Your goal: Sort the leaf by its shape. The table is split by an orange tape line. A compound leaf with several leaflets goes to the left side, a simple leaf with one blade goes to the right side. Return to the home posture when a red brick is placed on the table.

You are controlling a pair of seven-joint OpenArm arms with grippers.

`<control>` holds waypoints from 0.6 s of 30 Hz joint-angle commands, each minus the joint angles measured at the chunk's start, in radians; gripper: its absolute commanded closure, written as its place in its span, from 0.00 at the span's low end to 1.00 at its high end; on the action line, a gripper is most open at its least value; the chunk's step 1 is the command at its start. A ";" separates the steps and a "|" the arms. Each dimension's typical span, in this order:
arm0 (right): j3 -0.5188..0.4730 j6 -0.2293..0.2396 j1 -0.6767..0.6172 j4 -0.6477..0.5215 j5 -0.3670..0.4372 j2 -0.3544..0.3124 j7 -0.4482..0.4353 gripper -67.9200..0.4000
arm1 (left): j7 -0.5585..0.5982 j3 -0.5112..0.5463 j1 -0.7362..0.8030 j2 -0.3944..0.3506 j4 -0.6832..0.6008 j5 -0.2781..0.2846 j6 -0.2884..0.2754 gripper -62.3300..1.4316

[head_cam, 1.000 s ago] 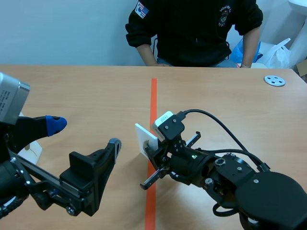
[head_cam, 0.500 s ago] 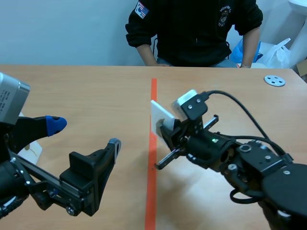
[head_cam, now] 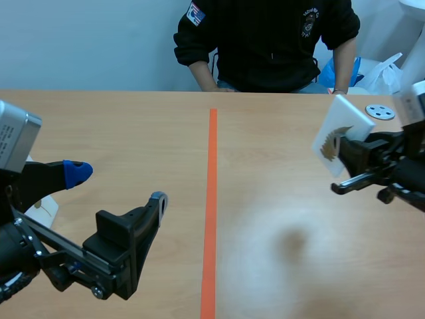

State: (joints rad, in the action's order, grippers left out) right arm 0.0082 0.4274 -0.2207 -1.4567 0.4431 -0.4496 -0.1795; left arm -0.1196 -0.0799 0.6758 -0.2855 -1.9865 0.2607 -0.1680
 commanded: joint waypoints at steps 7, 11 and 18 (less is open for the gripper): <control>-0.173 0.038 -0.051 -0.006 0.067 -0.030 0.029 0.94 | 0.017 0.003 0.005 0.000 -0.007 0.004 -0.002 0.00; -0.192 0.016 -0.043 0.021 0.079 -0.029 0.043 0.94 | 0.017 0.003 0.005 0.000 -0.007 0.004 -0.002 0.00; -0.192 -0.073 0.060 0.220 0.107 -0.027 0.029 0.94 | 0.017 0.003 0.005 0.000 -0.007 0.004 -0.002 0.00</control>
State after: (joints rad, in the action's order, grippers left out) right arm -0.1856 0.3546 -0.1970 -1.2488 0.5365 -0.4599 -0.1284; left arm -0.1196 -0.0799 0.6758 -0.2855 -1.9865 0.2607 -0.1680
